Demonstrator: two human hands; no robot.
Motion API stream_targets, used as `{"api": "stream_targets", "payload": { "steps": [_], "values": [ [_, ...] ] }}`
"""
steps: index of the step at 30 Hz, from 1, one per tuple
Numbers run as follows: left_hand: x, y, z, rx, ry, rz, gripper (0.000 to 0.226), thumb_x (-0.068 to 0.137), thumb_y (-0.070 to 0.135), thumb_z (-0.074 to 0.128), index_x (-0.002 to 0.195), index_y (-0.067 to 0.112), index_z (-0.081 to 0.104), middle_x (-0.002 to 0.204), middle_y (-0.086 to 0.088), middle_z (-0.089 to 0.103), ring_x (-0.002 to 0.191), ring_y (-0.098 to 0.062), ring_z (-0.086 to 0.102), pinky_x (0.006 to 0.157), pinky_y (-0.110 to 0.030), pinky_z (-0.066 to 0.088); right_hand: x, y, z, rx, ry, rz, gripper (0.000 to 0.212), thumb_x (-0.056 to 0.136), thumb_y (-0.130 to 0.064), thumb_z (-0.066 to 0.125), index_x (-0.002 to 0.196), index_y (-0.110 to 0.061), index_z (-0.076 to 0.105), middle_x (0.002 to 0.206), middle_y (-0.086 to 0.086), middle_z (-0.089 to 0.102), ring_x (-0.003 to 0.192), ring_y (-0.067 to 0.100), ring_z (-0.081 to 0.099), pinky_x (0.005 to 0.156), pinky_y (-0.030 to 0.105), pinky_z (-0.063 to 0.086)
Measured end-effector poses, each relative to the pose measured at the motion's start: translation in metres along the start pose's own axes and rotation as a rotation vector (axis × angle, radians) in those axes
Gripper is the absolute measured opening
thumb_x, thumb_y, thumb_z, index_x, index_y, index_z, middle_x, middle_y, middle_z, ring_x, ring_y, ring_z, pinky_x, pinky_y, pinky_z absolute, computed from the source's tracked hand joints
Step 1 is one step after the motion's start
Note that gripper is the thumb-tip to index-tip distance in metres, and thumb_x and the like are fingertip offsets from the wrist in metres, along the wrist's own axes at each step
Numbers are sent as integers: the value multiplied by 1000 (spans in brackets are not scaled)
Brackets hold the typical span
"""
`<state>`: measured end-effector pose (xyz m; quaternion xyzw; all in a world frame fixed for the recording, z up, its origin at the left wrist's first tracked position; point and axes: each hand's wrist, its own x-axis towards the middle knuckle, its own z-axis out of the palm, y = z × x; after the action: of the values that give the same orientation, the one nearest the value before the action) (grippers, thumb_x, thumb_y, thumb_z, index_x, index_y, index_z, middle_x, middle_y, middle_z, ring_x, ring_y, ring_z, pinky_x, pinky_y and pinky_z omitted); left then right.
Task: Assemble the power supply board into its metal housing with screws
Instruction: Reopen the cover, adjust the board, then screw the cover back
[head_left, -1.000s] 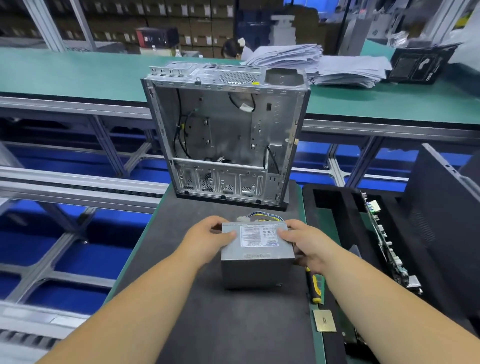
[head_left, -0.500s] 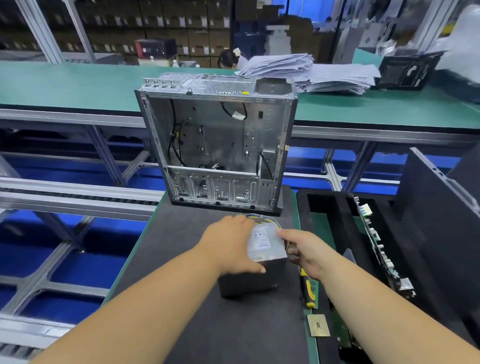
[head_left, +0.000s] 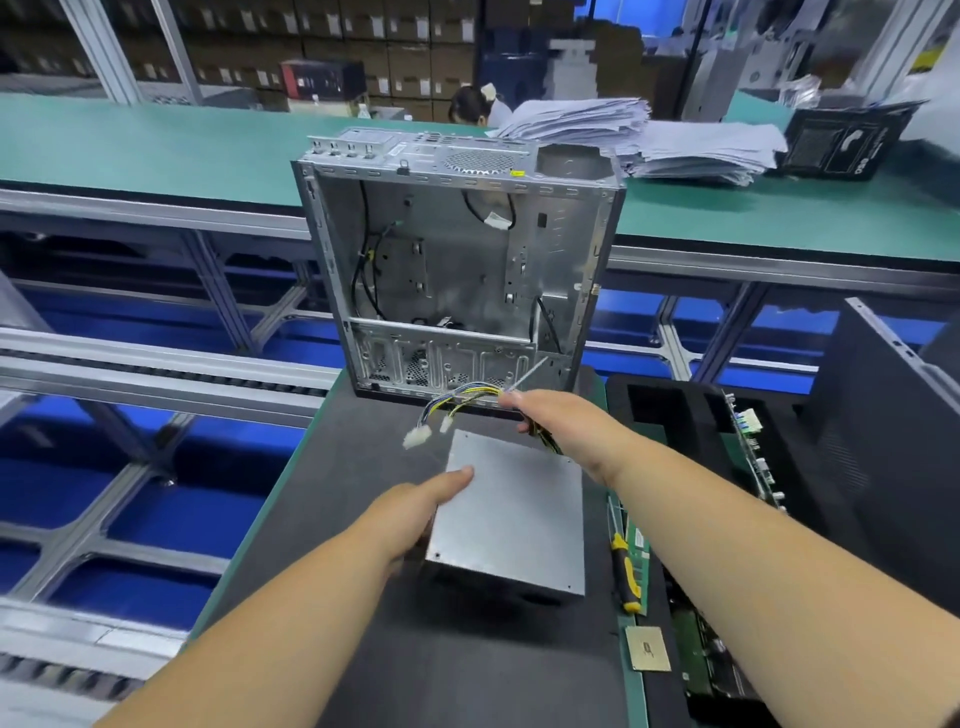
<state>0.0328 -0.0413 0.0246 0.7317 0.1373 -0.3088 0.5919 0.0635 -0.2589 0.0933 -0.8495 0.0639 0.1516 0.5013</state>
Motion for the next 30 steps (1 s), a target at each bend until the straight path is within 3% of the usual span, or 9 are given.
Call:
{"api": "stream_targets", "payload": {
  "steps": [3, 8, 12, 14, 17, 19, 22, 25, 30],
  "values": [
    [5, -16, -3, -36, 16, -28, 89, 48, 74, 78, 114, 15, 70, 106, -3, 74, 104, -26, 68, 104, -45, 46, 9, 0, 17, -83, -22, -7, 47, 87, -69, 47, 119, -41, 65, 98, -23, 62, 98, 3, 58, 87, 26, 42],
    [15, -32, -12, -60, -20, -63, 69, 57, 67, 80, 107, 19, 74, 100, 4, 76, 105, -19, 67, 108, -40, 42, 13, 10, 34, -163, -59, -72, 44, 99, -55, 42, 126, -29, 64, 122, -13, 60, 114, 10, 52, 98, 29, 36],
    [26, -31, -22, 19, -8, -32, 63, 71, 56, 78, 121, 20, 63, 100, 2, 76, 86, -16, 71, 82, -33, 53, 7, 19, 35, -142, -59, -18, 48, 100, -50, 42, 130, -18, 62, 134, -1, 59, 125, 21, 51, 111, 42, 35],
    [28, -30, -24, 77, -20, -41, 56, 72, 55, 78, 110, 15, 70, 94, 2, 77, 85, -16, 72, 88, -35, 54, 1, 27, 33, -133, -61, 5, 47, 100, -51, 42, 135, -23, 59, 141, -5, 54, 130, 17, 47, 113, 39, 34],
    [32, -29, -21, 136, 14, -48, 55, 66, 63, 78, 93, 14, 77, 86, 6, 77, 91, -16, 71, 84, -30, 50, -10, 44, 24, -44, 41, -33, 37, 101, -44, 45, 129, -27, 62, 129, -13, 58, 120, 9, 51, 99, 26, 35],
    [34, -30, -16, 176, 50, -34, 59, 66, 68, 75, 91, 15, 77, 84, 7, 77, 88, -16, 71, 80, -29, 50, -18, 59, 14, -102, 200, -24, 30, 101, -34, 46, 124, -27, 65, 119, -14, 60, 108, 8, 53, 90, 25, 37],
    [37, -28, -10, 323, 139, -15, 65, 70, 76, 64, 87, 14, 76, 88, 1, 75, 88, -21, 70, 90, -35, 52, -27, 92, -4, -291, 348, 143, 20, 97, -24, 51, 109, -26, 67, 108, -5, 65, 89, 18, 61, 78, 30, 48],
    [39, -25, -7, 475, 194, -26, 70, 75, 79, 54, 89, 13, 73, 93, -2, 73, 91, -23, 66, 94, -36, 50, -37, 123, -15, -401, 300, 370, 7, 90, -24, 64, 98, -23, 62, 91, -2, 63, 83, 21, 60, 74, 32, 50],
    [37, -29, -10, 399, 231, -50, 68, 69, 79, 61, 82, 14, 73, 89, -1, 72, 87, -23, 67, 92, -37, 51, -46, 144, -7, -589, 274, 438, 33, 77, -45, 77, 85, -21, 54, 80, -2, 64, 80, 19, 61, 62, 29, 44]
  ]
}}
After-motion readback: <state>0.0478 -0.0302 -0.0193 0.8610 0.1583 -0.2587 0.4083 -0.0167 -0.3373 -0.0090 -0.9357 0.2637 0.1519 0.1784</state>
